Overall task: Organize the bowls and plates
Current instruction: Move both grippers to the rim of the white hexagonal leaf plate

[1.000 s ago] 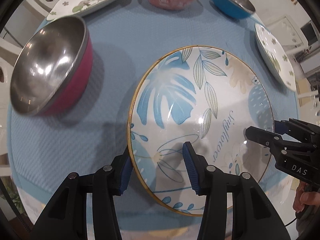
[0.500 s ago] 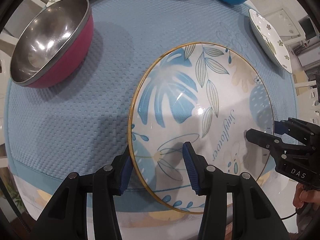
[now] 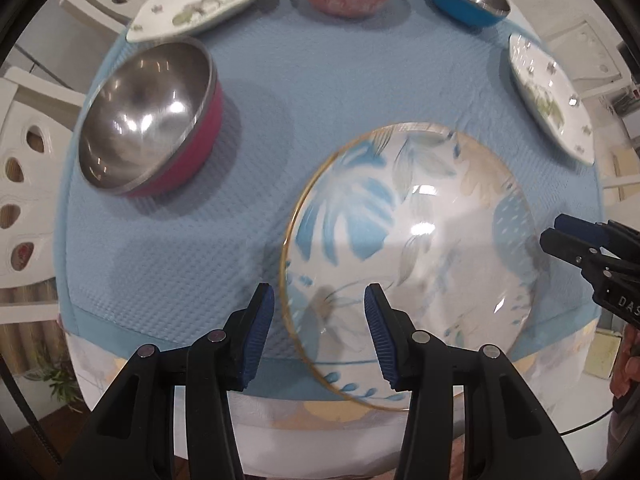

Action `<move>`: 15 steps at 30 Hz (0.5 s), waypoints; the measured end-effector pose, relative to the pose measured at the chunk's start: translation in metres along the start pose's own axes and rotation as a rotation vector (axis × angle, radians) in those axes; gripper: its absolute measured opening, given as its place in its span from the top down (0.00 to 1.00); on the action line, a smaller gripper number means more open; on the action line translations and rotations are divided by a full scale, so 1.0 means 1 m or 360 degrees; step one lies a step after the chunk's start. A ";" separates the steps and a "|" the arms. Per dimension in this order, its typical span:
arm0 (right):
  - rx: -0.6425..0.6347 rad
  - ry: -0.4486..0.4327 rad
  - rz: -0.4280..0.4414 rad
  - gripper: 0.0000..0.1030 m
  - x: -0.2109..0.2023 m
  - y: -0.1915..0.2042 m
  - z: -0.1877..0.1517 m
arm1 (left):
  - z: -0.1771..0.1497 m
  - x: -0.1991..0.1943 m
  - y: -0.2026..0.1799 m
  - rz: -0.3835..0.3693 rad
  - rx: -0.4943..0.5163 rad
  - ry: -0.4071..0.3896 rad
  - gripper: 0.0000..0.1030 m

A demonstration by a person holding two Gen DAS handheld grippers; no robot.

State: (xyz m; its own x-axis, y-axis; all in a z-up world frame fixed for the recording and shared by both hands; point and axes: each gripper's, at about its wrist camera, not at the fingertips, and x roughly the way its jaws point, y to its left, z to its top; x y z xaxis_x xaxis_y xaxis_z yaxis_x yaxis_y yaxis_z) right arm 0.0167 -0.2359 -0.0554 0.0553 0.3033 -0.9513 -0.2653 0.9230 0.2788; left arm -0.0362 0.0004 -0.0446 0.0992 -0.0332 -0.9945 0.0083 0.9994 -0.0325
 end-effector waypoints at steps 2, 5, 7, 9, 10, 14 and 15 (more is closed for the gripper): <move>0.0004 -0.0032 -0.0007 0.59 -0.011 -0.014 0.005 | 0.011 -0.008 -0.006 -0.0021 -0.0013 -0.0017 0.56; 0.0007 -0.0097 -0.0014 0.59 -0.029 -0.036 0.013 | 0.032 -0.017 -0.020 -0.0040 -0.0015 -0.0045 0.47; 0.0023 -0.0138 -0.0034 0.50 -0.040 -0.049 0.019 | 0.048 -0.019 -0.031 -0.0041 -0.0008 -0.0059 0.39; 0.0045 -0.0188 -0.0076 0.38 -0.052 -0.065 0.026 | 0.060 -0.019 -0.044 -0.0061 -0.0009 -0.0059 0.37; 0.0062 -0.0210 -0.0100 0.31 -0.058 -0.073 0.029 | 0.067 -0.020 -0.049 -0.0077 -0.0011 -0.0051 0.34; 0.0202 -0.0281 -0.0135 0.25 -0.077 -0.121 0.040 | 0.102 -0.010 -0.069 -0.0148 0.0003 -0.0039 0.33; 0.0226 -0.0289 -0.0141 0.25 -0.079 -0.127 0.042 | 0.109 -0.007 -0.077 -0.0155 0.0020 -0.0044 0.33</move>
State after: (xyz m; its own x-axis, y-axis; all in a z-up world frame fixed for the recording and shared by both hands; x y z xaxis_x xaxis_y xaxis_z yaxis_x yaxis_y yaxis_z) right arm 0.0864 -0.3672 -0.0105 0.2479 0.2453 -0.9372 -0.1142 0.9681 0.2232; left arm 0.0706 -0.0769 -0.0248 0.1244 -0.1308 -0.9836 0.0319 0.9913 -0.1278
